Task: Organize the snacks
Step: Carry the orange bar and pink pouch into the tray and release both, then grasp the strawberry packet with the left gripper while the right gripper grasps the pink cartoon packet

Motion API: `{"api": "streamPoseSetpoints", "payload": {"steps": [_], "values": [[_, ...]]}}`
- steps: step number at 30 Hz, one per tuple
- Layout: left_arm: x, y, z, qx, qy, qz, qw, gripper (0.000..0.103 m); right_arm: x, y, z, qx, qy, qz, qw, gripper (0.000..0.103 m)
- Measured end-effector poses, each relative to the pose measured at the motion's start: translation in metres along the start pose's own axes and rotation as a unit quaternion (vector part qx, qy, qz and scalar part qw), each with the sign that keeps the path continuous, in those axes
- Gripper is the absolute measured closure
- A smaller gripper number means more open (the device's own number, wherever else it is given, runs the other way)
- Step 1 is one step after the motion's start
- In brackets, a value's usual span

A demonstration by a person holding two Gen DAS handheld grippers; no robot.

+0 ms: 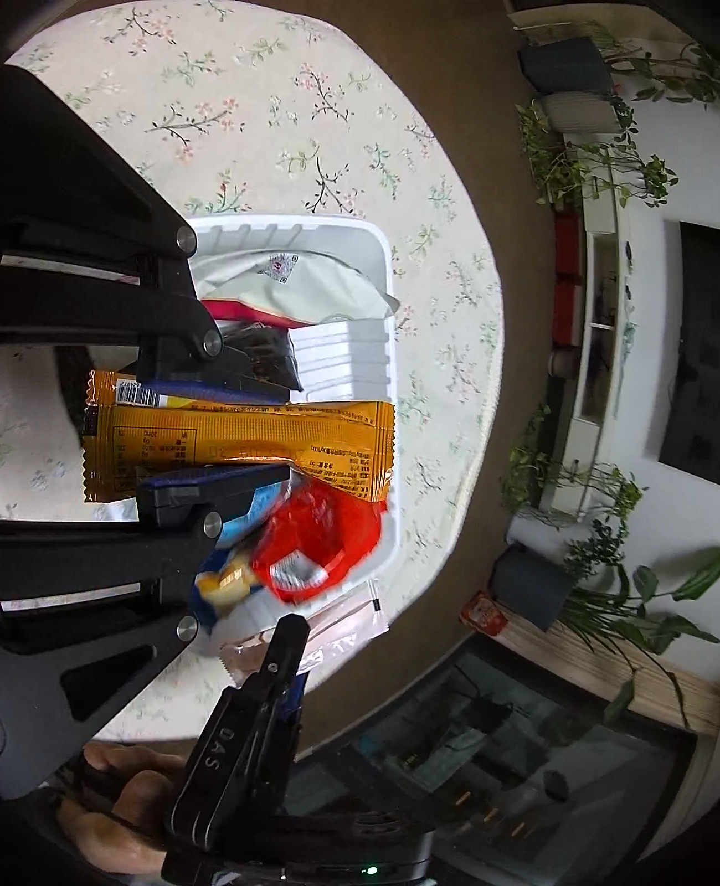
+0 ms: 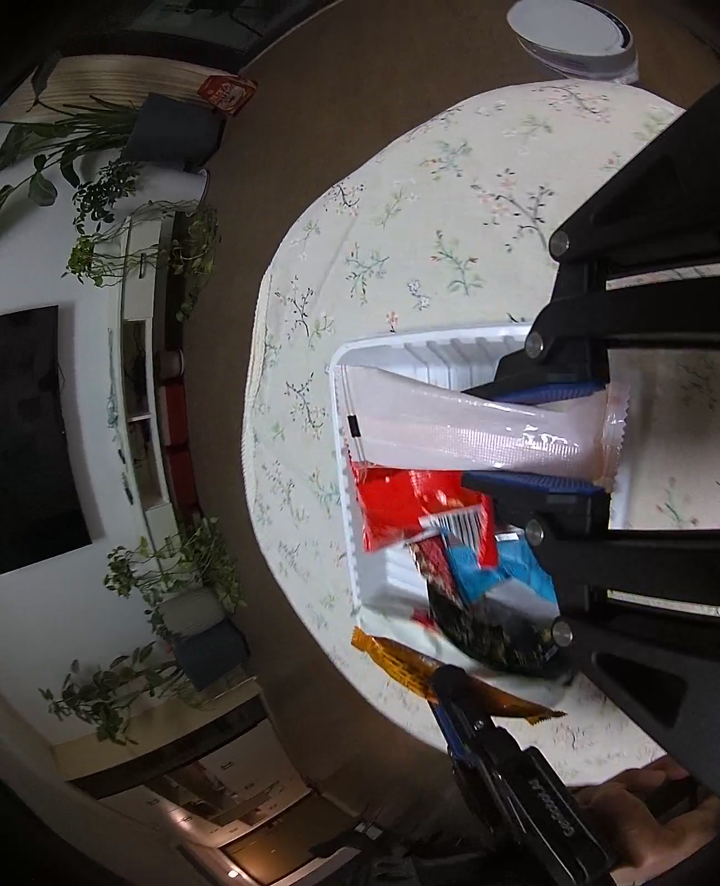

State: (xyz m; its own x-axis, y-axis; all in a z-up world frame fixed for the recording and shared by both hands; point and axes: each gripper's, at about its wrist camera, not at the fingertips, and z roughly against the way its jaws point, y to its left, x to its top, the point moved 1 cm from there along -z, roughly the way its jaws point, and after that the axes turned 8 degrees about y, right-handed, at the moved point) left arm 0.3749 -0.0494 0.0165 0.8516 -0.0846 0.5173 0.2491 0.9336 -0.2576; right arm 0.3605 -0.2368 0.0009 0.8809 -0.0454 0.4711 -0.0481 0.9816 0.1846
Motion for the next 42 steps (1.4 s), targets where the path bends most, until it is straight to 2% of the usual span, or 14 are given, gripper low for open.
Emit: {"api": "streamPoseSetpoints", "payload": {"steps": [6,13,15,20,25,27,30,31,32,36,37,40,41,42], "values": [[-0.002,0.002,-0.030,0.011,0.019,-0.004,0.9997,0.085,0.001,-0.003,-0.033,-0.028,0.031,0.023,0.999,0.079],[-0.003,0.001,-0.049,0.030,0.031,-0.012,0.9990,0.081,-0.003,-0.005,-0.040,-0.036,0.036,0.028,0.998,0.077],[-0.001,0.004,-0.054,0.037,0.033,-0.013,0.9987,0.071,-0.004,-0.006,-0.040,-0.037,0.034,0.028,0.998,0.076],[0.000,0.006,-0.056,0.042,0.030,-0.010,0.9986,0.056,-0.004,-0.009,-0.039,-0.044,0.031,0.027,0.998,0.050],[0.002,0.004,-0.046,0.046,0.019,-0.011,0.9987,0.051,-0.006,-0.009,-0.036,-0.044,0.029,0.032,0.998,0.050],[-0.001,0.002,-0.036,0.050,0.013,-0.008,0.9987,0.035,-0.008,-0.008,-0.033,-0.045,0.027,0.035,0.998,0.050],[-0.005,0.004,-0.023,0.043,0.005,-0.003,0.9991,0.033,-0.010,-0.008,-0.027,-0.042,0.018,0.034,0.998,0.050],[-0.007,0.003,-0.017,0.043,0.003,-0.005,0.9991,0.031,-0.011,-0.009,-0.024,-0.041,0.014,0.033,0.999,0.050],[-0.009,0.002,-0.011,0.044,-0.001,-0.008,0.9990,0.024,-0.012,-0.009,-0.020,-0.041,0.011,0.032,0.999,0.049],[-0.023,-0.001,0.021,0.042,-0.022,-0.011,0.9988,0.012,-0.020,-0.009,-0.002,-0.031,-0.007,0.028,0.999,0.036],[-0.028,-0.001,0.028,0.042,-0.026,-0.012,0.9987,0.012,-0.024,-0.010,0.004,-0.026,-0.012,0.025,0.999,0.033],[-0.044,0.000,0.047,0.041,-0.034,-0.005,0.9985,0.011,-0.036,-0.013,0.016,-0.015,-0.023,0.021,0.999,0.031],[-0.050,0.001,0.052,0.043,-0.036,-0.004,0.9984,0.003,-0.041,-0.013,0.020,-0.012,-0.025,0.020,0.999,0.031],[-0.057,0.002,0.057,0.048,-0.037,-0.003,0.9982,0.000,-0.046,-0.014,0.023,-0.009,-0.027,0.018,0.999,0.030]]}}
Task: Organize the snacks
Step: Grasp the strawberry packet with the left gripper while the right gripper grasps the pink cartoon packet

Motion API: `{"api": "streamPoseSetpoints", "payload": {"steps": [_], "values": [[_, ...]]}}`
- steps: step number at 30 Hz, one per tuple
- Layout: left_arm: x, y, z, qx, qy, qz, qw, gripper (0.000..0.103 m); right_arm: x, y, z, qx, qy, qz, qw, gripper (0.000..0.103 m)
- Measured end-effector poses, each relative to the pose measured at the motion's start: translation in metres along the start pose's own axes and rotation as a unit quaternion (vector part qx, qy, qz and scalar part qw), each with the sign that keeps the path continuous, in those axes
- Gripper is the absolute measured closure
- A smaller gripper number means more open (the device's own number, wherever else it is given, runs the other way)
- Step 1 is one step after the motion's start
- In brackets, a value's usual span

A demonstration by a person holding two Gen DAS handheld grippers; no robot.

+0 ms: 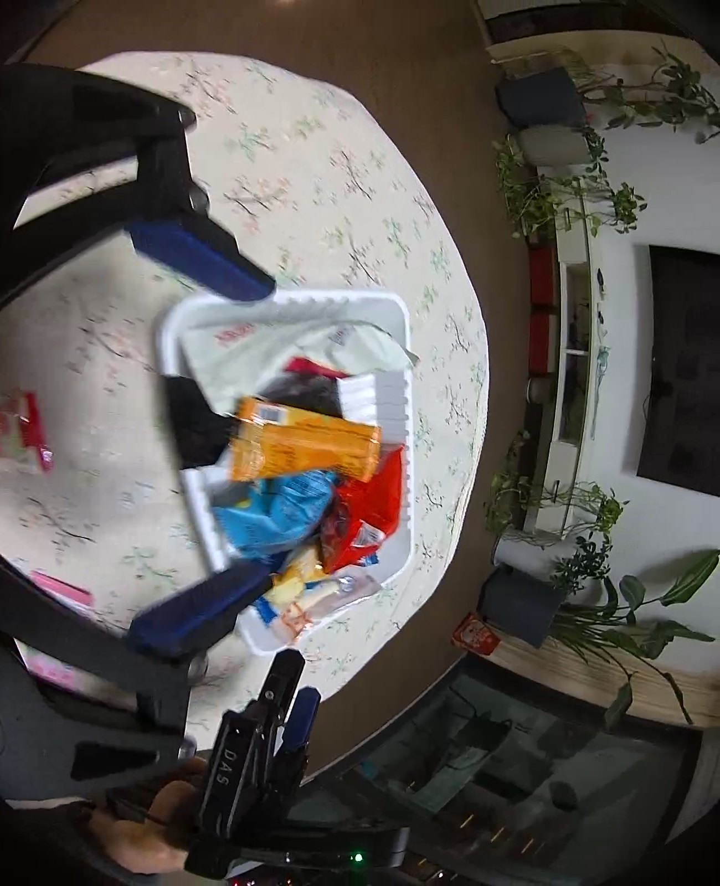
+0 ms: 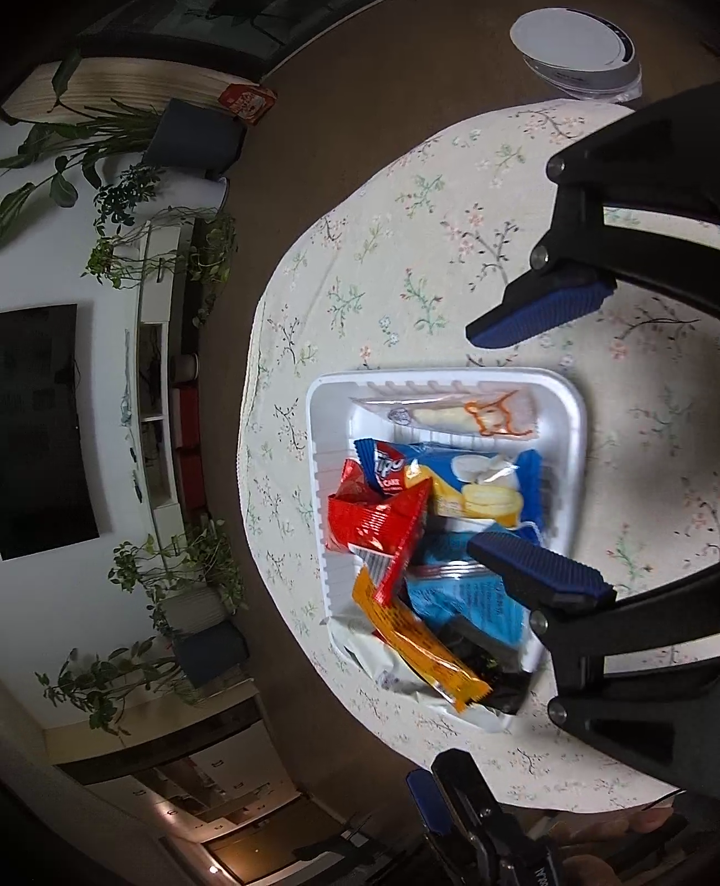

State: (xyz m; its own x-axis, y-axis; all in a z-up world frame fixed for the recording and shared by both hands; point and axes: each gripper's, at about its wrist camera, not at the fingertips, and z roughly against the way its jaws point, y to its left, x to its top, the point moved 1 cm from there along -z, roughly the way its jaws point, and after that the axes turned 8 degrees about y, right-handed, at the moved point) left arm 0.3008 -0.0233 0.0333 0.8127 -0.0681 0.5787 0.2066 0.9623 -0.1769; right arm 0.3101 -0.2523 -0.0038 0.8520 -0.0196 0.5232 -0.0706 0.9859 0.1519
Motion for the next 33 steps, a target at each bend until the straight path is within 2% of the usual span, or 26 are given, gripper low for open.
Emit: {"api": "streamPoseSetpoints", "payload": {"steps": [7,9,11,14,19,21,25,30,33], "values": [[-0.066,0.007,0.028,0.028,-0.009,-0.014,0.9995,0.000,-0.035,0.001,0.017,0.017,-0.001,-0.009,1.000,0.027],[-0.090,0.009,0.028,0.035,0.010,-0.015,0.9992,0.000,-0.051,0.003,0.024,0.023,-0.001,-0.004,1.000,0.027],[-0.114,0.015,0.023,0.039,0.046,0.002,0.9982,0.000,-0.067,0.008,0.030,0.027,0.002,0.008,1.000,0.027],[-0.141,0.015,0.021,0.047,0.064,0.000,0.9969,0.000,-0.098,0.021,0.039,0.026,0.017,0.046,0.998,0.027],[-0.149,0.001,0.016,0.063,0.082,-0.027,0.9943,0.001,-0.144,0.049,0.044,0.011,0.057,0.135,0.989,0.027],[-0.150,-0.003,0.008,0.073,0.104,-0.038,0.9912,0.001,-0.156,0.056,0.043,0.001,0.067,0.161,0.985,0.027],[-0.143,-0.005,-0.007,0.082,0.117,-0.035,0.9892,0.001,-0.162,0.061,0.039,0.007,0.091,0.183,0.979,0.029],[-0.144,-0.002,-0.021,0.083,0.128,-0.029,0.9878,0.001,-0.169,0.072,0.023,-0.017,0.126,0.229,0.965,0.033],[-0.141,-0.001,-0.023,0.084,0.126,-0.029,0.9880,0.001,-0.171,0.071,0.017,-0.017,0.136,0.228,0.964,0.033]]}}
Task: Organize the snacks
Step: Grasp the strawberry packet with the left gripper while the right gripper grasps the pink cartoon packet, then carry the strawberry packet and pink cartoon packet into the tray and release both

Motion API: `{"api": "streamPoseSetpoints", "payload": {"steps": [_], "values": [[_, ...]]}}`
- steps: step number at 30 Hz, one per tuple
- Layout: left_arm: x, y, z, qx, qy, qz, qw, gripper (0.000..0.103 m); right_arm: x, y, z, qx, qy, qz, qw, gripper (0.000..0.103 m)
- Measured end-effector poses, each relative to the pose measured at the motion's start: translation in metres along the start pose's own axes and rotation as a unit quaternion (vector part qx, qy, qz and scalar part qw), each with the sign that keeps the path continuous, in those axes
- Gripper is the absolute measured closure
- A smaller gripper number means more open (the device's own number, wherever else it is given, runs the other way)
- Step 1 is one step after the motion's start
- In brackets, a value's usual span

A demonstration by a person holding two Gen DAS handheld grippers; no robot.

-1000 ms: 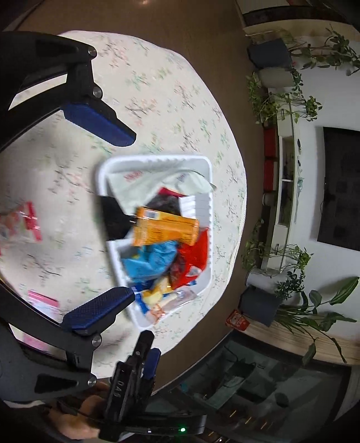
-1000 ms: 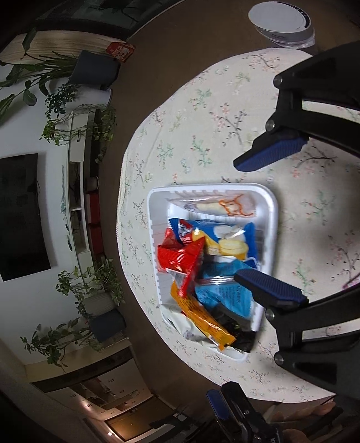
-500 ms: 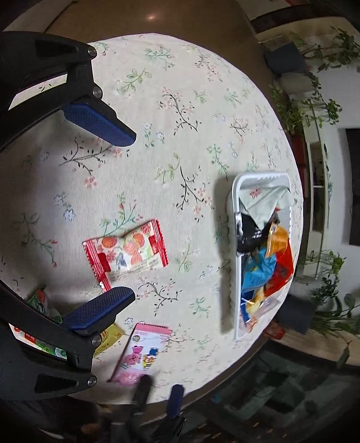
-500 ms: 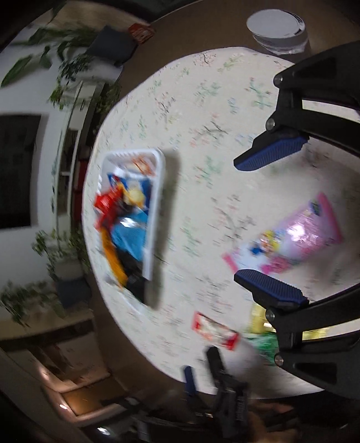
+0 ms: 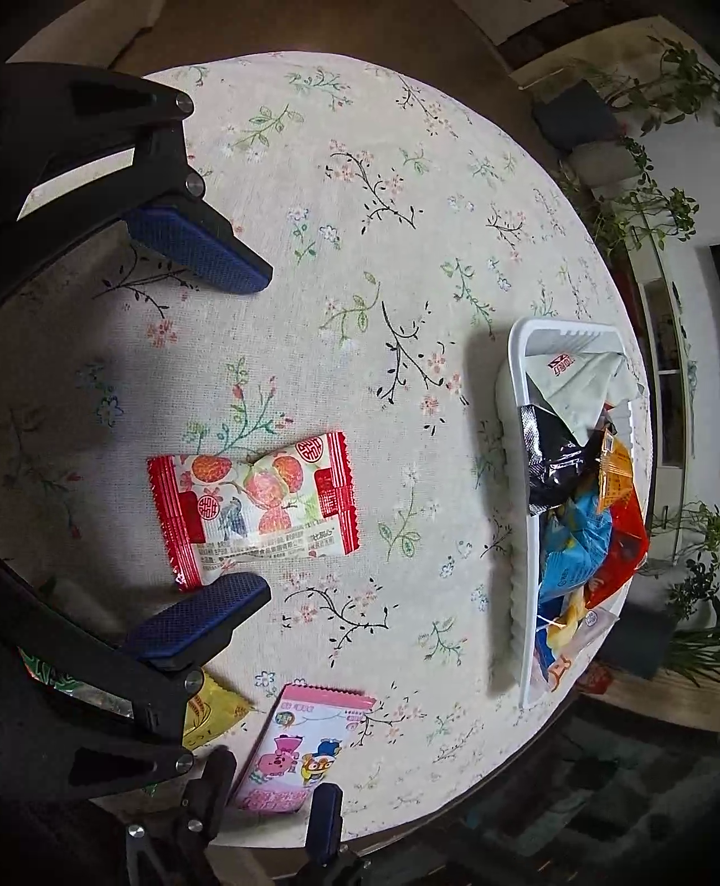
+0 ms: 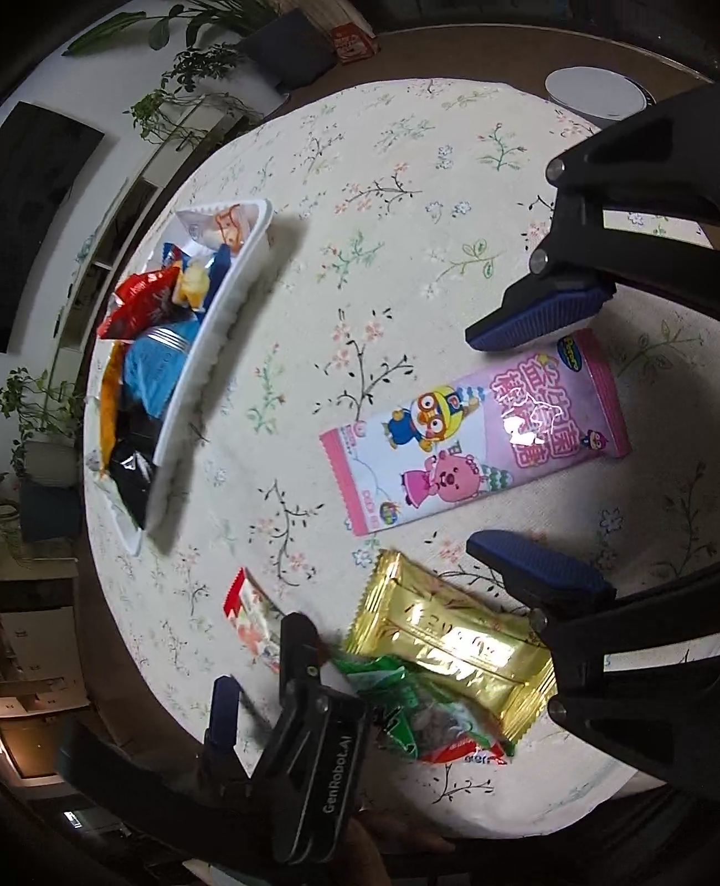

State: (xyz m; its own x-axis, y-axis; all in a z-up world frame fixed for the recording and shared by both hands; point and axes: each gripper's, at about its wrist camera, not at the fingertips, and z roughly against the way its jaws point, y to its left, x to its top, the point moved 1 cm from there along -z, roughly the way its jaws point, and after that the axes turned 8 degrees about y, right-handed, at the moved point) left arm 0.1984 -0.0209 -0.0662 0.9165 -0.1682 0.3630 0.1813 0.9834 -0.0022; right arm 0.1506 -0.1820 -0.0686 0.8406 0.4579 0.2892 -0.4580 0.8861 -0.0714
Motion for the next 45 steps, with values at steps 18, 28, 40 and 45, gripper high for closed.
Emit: {"api": "streamPoseSetpoints", "payload": {"steps": [18,28,40,45], "values": [[0.011,-0.021,0.001,-0.024,-0.013,-0.039,0.9989,0.056,0.001,-0.012,-0.005,0.034,0.010,-0.018,0.999,0.033],[0.010,-0.025,0.000,-0.038,-0.011,-0.053,0.9978,0.066,-0.002,-0.002,0.000,0.046,0.007,0.001,0.999,0.057],[0.003,-0.023,0.004,-0.043,-0.018,-0.062,0.9970,0.071,-0.005,-0.003,0.005,0.052,-0.005,-0.010,0.999,0.073],[-0.001,-0.020,0.006,-0.045,-0.025,-0.061,0.9968,0.072,-0.007,-0.001,0.009,0.053,-0.015,-0.014,0.998,0.074]]}}
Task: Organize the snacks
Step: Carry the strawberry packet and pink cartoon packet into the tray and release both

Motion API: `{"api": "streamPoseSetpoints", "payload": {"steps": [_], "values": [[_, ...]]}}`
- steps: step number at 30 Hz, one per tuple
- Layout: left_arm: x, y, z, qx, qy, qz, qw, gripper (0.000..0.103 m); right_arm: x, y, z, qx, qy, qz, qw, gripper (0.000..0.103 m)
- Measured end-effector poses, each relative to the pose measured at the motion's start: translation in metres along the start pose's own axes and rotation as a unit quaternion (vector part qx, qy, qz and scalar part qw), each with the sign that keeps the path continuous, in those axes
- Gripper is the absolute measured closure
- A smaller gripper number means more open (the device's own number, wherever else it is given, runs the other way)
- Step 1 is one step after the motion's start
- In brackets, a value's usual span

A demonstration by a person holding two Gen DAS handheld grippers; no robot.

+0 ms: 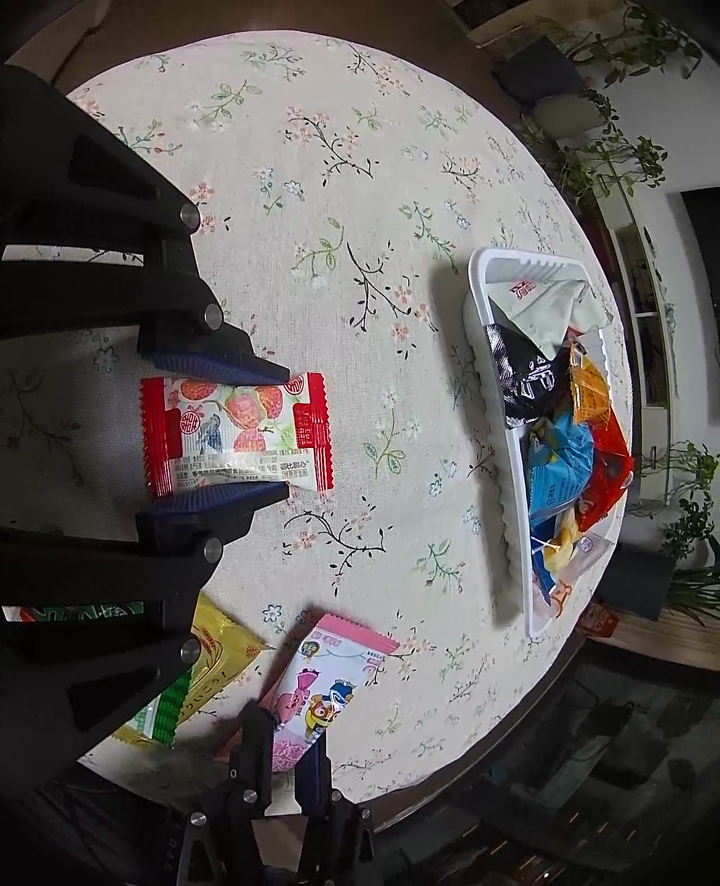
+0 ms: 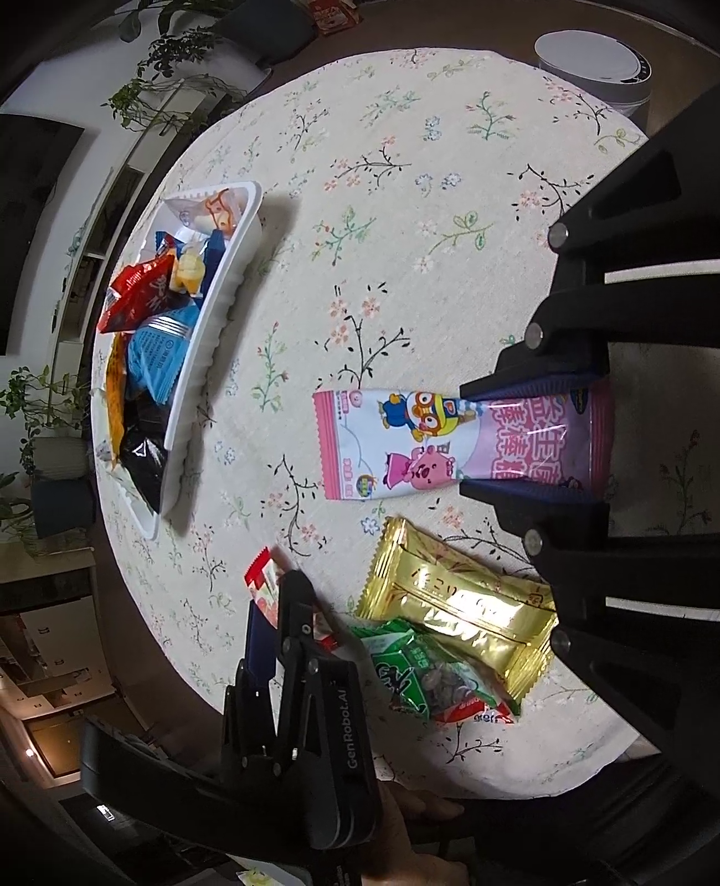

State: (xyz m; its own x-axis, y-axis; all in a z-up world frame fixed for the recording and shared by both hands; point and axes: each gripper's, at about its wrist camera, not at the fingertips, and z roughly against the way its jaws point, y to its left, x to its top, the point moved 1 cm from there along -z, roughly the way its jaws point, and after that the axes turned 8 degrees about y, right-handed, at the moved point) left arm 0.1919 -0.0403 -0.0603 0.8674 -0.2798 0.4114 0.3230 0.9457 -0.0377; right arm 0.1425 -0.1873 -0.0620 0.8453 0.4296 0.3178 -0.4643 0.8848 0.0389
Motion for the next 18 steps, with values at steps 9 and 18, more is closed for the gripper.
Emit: {"api": "streamPoseSetpoints", "payload": {"steps": [9,18], "values": [[-0.009,0.007,0.014,-0.009,-0.019,0.011,0.9997,0.072,-0.004,-0.001,0.009,0.004,-0.020,-0.008,1.000,0.074],[-0.009,0.012,0.037,-0.039,-0.045,0.033,0.9977,0.072,-0.006,-0.007,0.019,0.017,-0.043,-0.032,0.998,0.074]]}}
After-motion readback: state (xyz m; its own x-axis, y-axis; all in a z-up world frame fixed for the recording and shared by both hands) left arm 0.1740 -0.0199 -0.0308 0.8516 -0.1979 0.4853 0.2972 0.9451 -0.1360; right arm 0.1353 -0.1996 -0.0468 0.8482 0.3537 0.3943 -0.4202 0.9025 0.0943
